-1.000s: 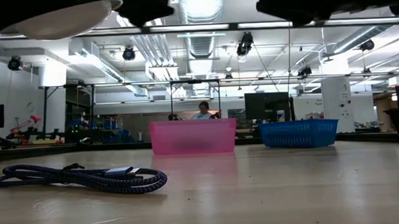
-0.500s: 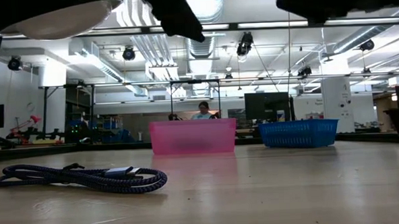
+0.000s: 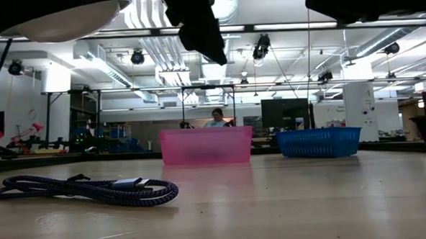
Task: Pick and place items into bin
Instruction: Put the blue charger cable into the pink bin
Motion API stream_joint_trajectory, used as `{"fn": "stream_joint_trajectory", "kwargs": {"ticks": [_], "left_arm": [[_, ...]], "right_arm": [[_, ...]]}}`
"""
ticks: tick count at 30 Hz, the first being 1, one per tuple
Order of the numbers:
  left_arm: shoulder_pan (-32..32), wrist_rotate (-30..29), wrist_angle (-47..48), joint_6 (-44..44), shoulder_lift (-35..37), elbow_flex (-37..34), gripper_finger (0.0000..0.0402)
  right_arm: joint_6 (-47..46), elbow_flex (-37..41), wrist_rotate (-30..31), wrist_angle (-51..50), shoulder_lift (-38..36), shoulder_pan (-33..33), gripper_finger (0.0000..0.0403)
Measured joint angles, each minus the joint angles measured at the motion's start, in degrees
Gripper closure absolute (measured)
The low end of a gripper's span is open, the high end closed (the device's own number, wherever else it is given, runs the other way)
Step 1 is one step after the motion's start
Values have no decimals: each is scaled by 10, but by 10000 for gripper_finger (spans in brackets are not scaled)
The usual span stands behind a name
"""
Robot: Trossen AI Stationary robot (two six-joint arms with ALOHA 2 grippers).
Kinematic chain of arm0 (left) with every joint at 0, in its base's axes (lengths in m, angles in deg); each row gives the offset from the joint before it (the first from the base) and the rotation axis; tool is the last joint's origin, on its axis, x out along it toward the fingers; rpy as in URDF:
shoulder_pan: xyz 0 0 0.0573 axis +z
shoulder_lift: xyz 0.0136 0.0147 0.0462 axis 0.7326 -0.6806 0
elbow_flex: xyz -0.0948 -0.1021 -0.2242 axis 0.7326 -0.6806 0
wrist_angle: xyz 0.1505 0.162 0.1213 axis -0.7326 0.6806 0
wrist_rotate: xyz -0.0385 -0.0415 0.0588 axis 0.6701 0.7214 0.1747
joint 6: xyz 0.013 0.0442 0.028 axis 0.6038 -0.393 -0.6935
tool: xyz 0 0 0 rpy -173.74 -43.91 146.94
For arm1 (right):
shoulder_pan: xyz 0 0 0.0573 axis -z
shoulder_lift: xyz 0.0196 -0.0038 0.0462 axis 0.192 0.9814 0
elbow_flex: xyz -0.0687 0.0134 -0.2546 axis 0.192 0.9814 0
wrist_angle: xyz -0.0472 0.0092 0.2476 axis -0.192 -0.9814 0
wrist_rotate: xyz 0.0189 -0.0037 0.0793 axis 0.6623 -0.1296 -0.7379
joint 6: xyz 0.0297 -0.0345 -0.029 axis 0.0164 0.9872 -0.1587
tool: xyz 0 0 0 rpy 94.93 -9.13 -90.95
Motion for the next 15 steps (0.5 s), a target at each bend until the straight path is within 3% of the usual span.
{"fn": "stream_joint_trajectory", "kwargs": {"ticks": [10,15], "left_arm": [[-19,2,2,56,-53,36,222],[-26,3,30,136,-73,34,222]], "right_arm": [[15,0,1,-3,1,28,248],[18,0,1,-7,2,57,248]]}}
